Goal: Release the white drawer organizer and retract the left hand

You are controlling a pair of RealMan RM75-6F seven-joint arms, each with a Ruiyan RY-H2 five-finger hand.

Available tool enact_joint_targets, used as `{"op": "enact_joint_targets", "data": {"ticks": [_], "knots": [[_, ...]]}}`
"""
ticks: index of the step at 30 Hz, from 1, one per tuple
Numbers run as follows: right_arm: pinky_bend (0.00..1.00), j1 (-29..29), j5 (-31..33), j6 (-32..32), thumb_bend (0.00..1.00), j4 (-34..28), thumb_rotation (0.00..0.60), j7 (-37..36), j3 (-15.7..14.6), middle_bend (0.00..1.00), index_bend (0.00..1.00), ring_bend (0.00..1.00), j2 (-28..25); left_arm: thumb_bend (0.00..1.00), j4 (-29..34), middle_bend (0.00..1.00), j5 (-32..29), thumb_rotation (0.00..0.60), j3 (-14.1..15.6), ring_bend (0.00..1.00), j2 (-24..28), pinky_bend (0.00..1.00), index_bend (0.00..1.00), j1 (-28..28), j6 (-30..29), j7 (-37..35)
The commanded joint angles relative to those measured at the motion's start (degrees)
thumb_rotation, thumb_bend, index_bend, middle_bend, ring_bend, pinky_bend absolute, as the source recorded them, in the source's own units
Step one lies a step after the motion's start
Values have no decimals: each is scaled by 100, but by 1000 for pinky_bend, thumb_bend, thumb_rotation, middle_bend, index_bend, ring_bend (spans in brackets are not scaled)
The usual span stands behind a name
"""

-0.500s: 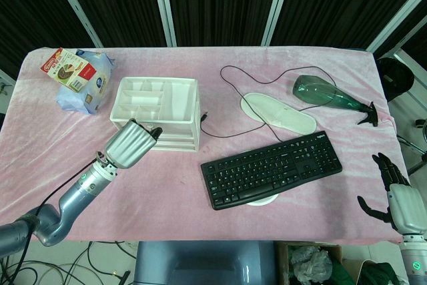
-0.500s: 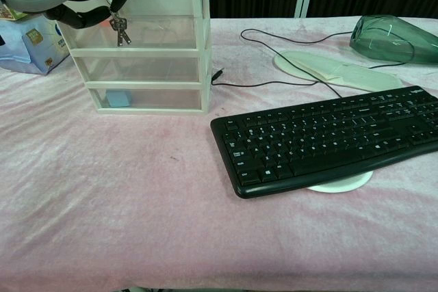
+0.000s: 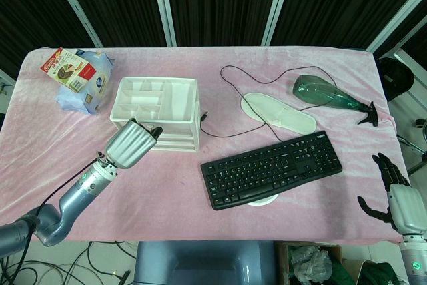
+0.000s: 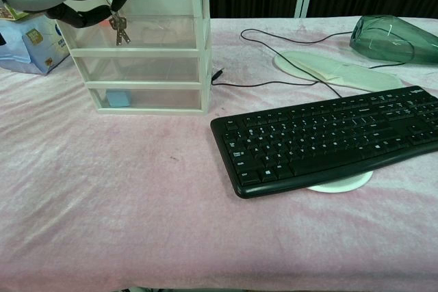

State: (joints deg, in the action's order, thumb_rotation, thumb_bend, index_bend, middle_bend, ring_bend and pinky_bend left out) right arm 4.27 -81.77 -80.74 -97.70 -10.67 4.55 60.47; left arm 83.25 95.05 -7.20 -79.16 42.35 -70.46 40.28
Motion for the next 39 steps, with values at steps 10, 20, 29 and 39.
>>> {"op": "enact_joint_targets", "data": {"ticks": [10,20,29,39], "knots": [[197,-3,17,9,256,-13,600,-37,3,0,0,61,-5,436,-25,1000,4,600,8,1000,-41,1000,543,3,31,50],[196,-1,27,26,256,-22,600,-53,2,0,0,61,-18,436,-52,1000,-3,600,10,1000,-45,1000,543,-30,-1,28],[197,-1,35,37,257,-38,600,-76,3,0,0,61,-26,436,-91,1000,13,600,23,1000,-3,1000,541,-64,-35,-4],[196,-3,33,27,255,-29,600,-84,8,0,0,61,-21,345,-162,1000,9,600,68,1000,39,1000,494,-135,-69,-60]]}}
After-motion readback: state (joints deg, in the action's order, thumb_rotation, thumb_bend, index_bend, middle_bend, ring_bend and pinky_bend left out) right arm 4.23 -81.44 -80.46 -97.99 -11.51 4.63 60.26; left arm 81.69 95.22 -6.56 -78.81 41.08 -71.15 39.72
